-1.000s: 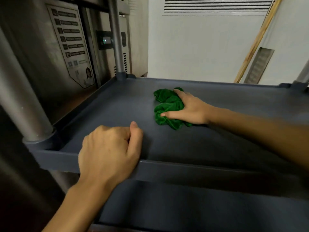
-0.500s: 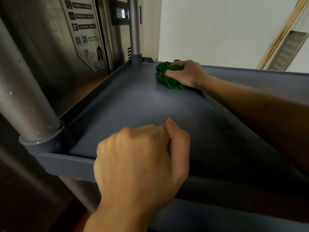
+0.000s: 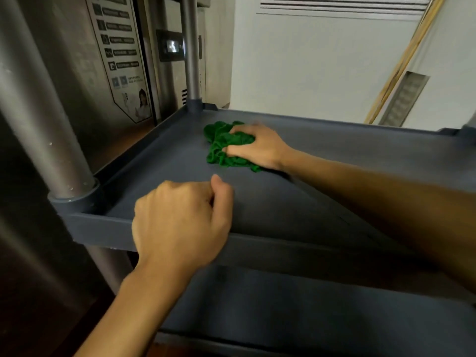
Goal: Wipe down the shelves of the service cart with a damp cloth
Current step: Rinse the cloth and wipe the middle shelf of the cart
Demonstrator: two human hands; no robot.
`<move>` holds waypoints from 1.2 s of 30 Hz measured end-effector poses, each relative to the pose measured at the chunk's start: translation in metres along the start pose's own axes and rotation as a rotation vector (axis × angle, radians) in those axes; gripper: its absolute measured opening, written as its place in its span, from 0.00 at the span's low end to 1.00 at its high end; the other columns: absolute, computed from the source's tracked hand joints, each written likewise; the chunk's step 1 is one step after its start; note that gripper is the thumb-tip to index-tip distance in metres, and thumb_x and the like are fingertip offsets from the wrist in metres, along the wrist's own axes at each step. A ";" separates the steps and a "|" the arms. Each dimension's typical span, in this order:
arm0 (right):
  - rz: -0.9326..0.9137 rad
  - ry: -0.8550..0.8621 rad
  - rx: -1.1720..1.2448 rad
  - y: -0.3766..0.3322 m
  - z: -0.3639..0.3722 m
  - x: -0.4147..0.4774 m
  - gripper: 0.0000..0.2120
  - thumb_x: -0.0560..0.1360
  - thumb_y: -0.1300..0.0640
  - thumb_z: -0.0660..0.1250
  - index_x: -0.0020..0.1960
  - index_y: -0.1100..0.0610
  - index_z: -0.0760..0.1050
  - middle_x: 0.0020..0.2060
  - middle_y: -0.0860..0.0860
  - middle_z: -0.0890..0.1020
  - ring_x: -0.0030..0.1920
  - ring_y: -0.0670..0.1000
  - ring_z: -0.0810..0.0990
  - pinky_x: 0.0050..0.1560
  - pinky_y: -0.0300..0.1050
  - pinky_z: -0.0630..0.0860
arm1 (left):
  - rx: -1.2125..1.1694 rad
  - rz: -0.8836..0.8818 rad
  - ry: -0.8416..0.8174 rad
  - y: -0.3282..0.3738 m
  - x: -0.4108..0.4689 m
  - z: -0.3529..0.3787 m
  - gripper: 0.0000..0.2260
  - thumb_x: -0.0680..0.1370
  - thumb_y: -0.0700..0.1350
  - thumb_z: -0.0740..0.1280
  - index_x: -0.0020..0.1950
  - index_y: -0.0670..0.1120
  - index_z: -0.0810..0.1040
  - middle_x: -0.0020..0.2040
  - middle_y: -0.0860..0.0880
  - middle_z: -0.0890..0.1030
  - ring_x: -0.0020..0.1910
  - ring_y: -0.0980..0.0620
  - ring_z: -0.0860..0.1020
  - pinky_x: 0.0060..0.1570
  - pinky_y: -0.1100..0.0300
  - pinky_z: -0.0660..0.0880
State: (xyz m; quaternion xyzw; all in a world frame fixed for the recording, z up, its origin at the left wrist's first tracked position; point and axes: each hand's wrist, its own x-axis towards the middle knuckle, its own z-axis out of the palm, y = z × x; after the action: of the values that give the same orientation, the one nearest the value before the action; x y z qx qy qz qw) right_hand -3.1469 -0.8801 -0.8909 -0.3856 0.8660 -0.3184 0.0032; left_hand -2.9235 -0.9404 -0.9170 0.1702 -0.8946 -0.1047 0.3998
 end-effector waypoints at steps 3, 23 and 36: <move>-0.043 -0.031 0.033 -0.006 -0.006 -0.039 0.25 0.71 0.45 0.74 0.66 0.46 0.76 0.51 0.38 0.74 0.56 0.44 0.72 0.57 0.35 0.65 | 0.014 0.004 -0.020 0.000 -0.003 -0.001 0.26 0.79 0.54 0.55 0.21 0.46 0.62 0.19 0.53 0.63 0.20 0.49 0.64 0.27 0.61 0.56; 0.679 0.045 0.931 0.023 -0.187 -0.138 0.24 0.81 0.44 0.59 0.40 0.63 0.75 0.28 0.57 0.82 0.27 0.53 0.83 0.28 0.49 0.82 | 0.000 -0.062 -0.025 0.003 -0.003 -0.005 0.27 0.78 0.57 0.51 0.22 0.45 0.67 0.21 0.47 0.70 0.25 0.41 0.73 0.34 0.49 0.75; 0.012 -0.082 -0.047 0.000 -0.074 -0.080 0.37 0.67 0.43 0.77 0.72 0.51 0.70 0.66 0.49 0.78 0.65 0.47 0.76 0.69 0.45 0.70 | -0.001 -0.029 0.008 0.000 -0.005 -0.005 0.27 0.79 0.54 0.54 0.21 0.45 0.63 0.19 0.51 0.65 0.20 0.50 0.66 0.28 0.61 0.58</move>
State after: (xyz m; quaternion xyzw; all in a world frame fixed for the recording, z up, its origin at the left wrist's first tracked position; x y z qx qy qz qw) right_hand -3.1093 -0.7858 -0.8515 -0.3932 0.8746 -0.2818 0.0317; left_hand -2.9171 -0.9389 -0.9172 0.1833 -0.8903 -0.1103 0.4020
